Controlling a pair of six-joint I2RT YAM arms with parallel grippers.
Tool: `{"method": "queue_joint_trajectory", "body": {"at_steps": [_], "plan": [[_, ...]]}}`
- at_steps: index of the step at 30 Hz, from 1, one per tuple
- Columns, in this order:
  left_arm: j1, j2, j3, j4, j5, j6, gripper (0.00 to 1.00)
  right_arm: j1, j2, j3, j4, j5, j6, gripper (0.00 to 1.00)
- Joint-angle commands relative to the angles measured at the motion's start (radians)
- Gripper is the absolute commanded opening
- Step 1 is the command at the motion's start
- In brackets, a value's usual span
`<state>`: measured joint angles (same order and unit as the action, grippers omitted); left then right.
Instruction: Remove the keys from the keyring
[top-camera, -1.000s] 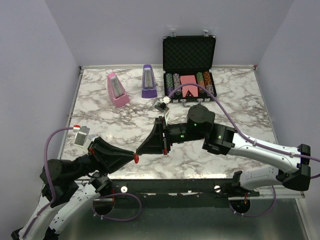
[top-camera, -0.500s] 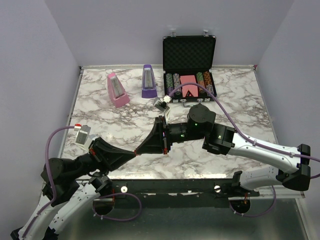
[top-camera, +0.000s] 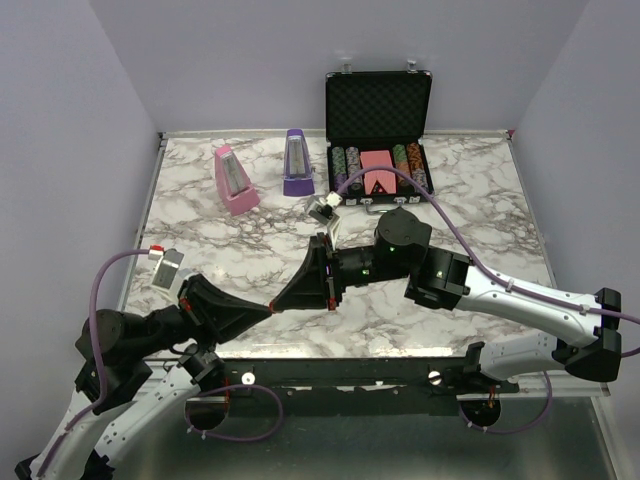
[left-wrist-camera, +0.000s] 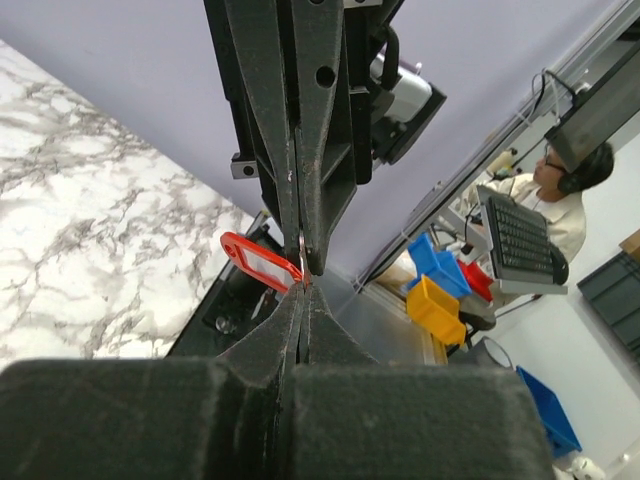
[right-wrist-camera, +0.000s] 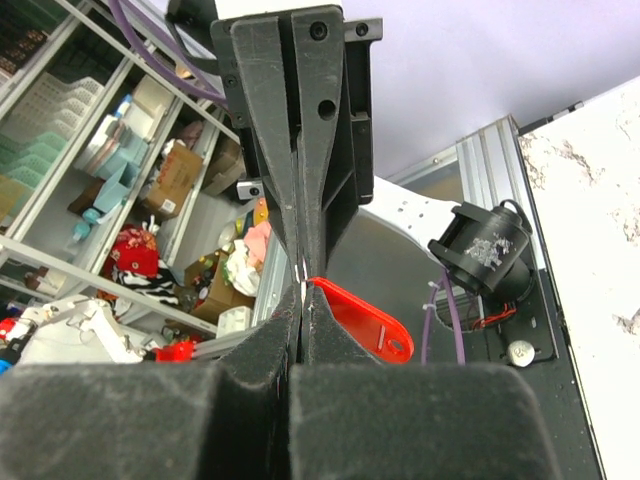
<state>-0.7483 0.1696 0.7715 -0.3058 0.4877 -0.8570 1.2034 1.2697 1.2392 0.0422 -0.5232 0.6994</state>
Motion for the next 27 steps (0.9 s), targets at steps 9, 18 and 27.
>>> {"method": "queue_joint_trajectory", "body": {"at_steps": [9,18,27], "plan": [[0.001,0.105,0.153,-0.294,0.092,0.191,0.0,0.004,0.026,0.049,-0.163,-0.089,-0.052,0.01],[0.001,0.139,0.16,-0.34,0.088,0.237,0.0,0.005,0.051,0.065,-0.194,-0.11,-0.054,0.01],[0.001,0.192,0.187,-0.391,0.123,0.289,0.0,0.013,0.068,0.069,-0.2,-0.126,-0.051,0.01]]}}
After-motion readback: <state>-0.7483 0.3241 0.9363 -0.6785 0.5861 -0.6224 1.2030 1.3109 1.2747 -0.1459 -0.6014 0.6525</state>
